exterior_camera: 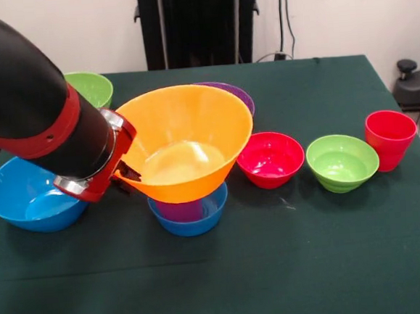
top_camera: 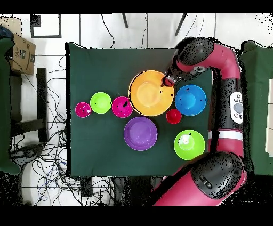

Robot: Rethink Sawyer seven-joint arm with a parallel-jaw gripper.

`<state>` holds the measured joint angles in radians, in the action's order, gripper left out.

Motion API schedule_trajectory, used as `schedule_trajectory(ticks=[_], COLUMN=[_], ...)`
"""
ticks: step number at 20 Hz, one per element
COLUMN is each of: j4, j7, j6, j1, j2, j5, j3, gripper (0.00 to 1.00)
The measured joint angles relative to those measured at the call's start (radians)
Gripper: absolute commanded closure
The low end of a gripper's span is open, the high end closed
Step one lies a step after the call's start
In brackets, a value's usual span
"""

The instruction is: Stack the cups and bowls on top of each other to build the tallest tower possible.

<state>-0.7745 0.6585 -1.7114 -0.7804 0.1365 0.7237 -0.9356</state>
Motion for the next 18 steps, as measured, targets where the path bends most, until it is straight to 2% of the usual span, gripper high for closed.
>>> schedule_trajectory(ticks=[18], j4=[-0.095], j7=[0.0], j6=[-0.001], j1=[-0.067], j2=[0.043], j5=[0.0], j3=[0.09], gripper=[1.0])
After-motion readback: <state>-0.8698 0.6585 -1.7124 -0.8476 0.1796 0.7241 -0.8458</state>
